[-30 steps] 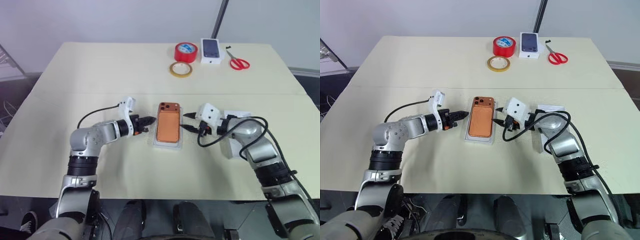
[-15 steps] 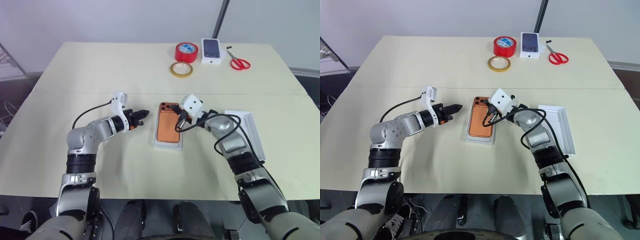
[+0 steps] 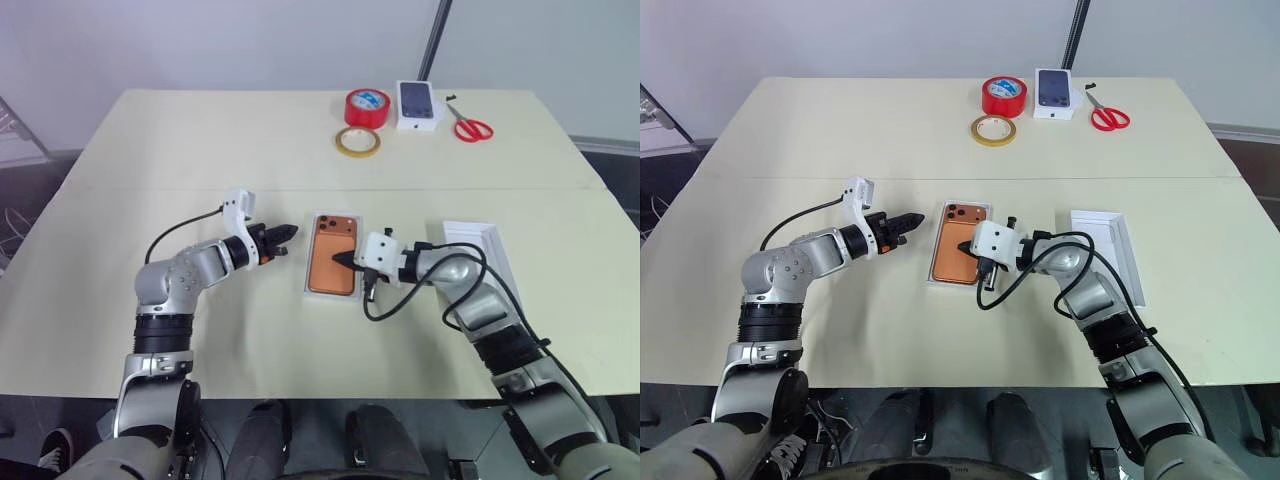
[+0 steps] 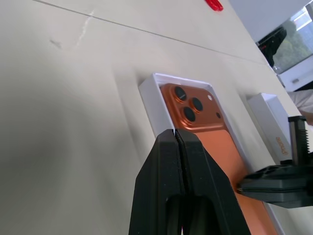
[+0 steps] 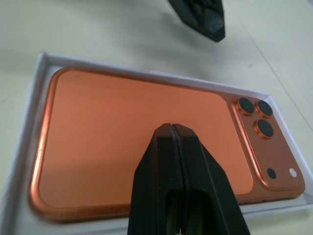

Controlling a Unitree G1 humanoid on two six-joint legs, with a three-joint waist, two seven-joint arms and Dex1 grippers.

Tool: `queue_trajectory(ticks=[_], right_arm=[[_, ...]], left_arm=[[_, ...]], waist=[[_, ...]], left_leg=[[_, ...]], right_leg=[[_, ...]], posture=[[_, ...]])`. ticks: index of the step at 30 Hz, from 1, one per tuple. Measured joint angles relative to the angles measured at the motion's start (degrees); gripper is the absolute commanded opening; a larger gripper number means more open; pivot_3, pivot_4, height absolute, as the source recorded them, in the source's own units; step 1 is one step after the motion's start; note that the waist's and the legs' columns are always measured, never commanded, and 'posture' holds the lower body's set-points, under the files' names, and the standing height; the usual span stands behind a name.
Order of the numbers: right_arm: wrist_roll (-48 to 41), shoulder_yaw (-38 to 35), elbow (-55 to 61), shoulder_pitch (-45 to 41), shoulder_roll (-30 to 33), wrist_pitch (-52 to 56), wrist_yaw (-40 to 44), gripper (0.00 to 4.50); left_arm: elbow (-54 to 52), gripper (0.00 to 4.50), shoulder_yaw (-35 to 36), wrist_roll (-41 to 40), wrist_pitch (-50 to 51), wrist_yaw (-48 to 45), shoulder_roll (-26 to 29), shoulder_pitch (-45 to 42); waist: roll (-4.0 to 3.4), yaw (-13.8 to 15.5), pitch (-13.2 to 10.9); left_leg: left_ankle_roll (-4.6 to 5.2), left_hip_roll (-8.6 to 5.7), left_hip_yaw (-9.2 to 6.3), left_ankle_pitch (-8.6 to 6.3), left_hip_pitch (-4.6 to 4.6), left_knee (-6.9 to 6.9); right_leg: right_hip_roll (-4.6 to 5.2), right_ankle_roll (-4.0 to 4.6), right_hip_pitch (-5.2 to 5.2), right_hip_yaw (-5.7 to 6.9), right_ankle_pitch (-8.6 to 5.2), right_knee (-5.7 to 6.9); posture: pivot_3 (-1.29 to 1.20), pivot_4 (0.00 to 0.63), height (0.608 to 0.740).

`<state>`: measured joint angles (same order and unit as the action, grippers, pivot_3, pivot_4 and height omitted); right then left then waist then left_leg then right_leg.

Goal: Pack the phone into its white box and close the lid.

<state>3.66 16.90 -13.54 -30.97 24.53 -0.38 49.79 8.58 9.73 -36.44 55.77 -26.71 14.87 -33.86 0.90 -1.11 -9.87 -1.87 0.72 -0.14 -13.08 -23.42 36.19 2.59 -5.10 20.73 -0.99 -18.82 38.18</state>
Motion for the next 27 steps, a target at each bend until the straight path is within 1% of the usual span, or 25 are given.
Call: queue_trajectory(ticks=[3,5,9,12,17,22,24,27], right_arm=[[-1.23,-2.53,-1.29,-0.52,-0.85,2.23,-2.13,0.01],[-2.35,-4.69,-1.43,-0.55,-0.35,3.18,-2.87,0.01],[-3.28,-7.92,-1.19,-0.20,3.74,4.41,-2.75,0.01],[-2.71,-8.46,-0.69,2.01,7.74,4.22,-1.62,0.01],[-1.46,-7.59,-0.69,4.20,9.28,3.23,-0.61,0.01],[-2.60,-6.20,2.60,6.21,6.76,4.83,0.58,0.01],[-2.73,-6.68,3.62,7.22,7.38,6.07,0.69,0.01],[-2.65,-7.87,4.34,8.00,9.54,6.88,1.22,0.01]], left_arm=[[-0.63,0.00,-2.40,1.35,-0.25,-0.56,0.89,0.36],[-0.98,0.00,-5.29,3.94,-1.72,-1.06,2.74,1.59],[-0.99,0.00,-9.87,8.10,-4.51,-2.94,4.64,2.49],[-2.12,0.00,-15.05,12.15,-8.70,-5.68,6.36,2.50],[-1.57,0.00,-21.05,17.38,-13.85,-8.30,5.41,1.46],[0.02,0.00,-23.52,19.70,-13.19,-11.59,4.55,-0.91],[1.61,0.00,-23.73,20.06,-12.21,-13.36,3.67,-2.43],[5.06,0.00,-23.86,21.02,-12.17,-15.07,0.75,-4.74]], waist=[[0.00,0.36,0.00],[-0.01,0.47,-0.01],[-0.02,0.59,-0.03],[-0.02,0.47,-0.03],[-0.03,0.48,-0.02],[-0.04,0.70,-0.01],[-0.05,1.05,-0.01],[-0.07,2.25,0.00]], left_leg=[[-0.01,-0.05,0.01,0.00,-0.05,0.02],[-0.01,-0.06,0.02,0.00,-0.08,0.02],[0.01,-0.07,0.01,-0.01,-0.11,0.01],[0.02,-0.07,0.02,-0.01,-0.11,-0.02],[0.02,-0.06,0.04,-0.01,-0.10,-0.01],[0.07,-0.08,0.03,-0.04,-0.10,0.04],[0.09,-0.12,0.00,-0.04,-0.09,0.07],[0.19,-0.19,-0.06,-0.10,-0.07,0.18]], right_leg=[[0.06,0.00,0.01,0.00,0.00,-0.02],[0.08,0.00,0.02,-0.01,0.00,-0.05],[0.09,0.00,0.03,0.01,0.00,-0.07],[0.08,0.00,0.03,-0.01,0.00,-0.10],[0.06,0.00,0.02,-0.02,0.00,-0.08],[0.06,-0.01,-0.04,0.00,-0.01,-0.09],[0.05,-0.01,-0.08,0.04,-0.01,-0.09],[0.07,-0.03,-0.20,0.13,-0.03,-0.14]], posture=[[0.00,0.150,0.740],[0.00,0.150,0.740],[0.00,0.150,0.740],[0.00,0.150,0.740],[0.00,0.150,0.740],[0.00,0.150,0.740],[0.00,0.150,0.740],[0.00,0.150,0.740]])
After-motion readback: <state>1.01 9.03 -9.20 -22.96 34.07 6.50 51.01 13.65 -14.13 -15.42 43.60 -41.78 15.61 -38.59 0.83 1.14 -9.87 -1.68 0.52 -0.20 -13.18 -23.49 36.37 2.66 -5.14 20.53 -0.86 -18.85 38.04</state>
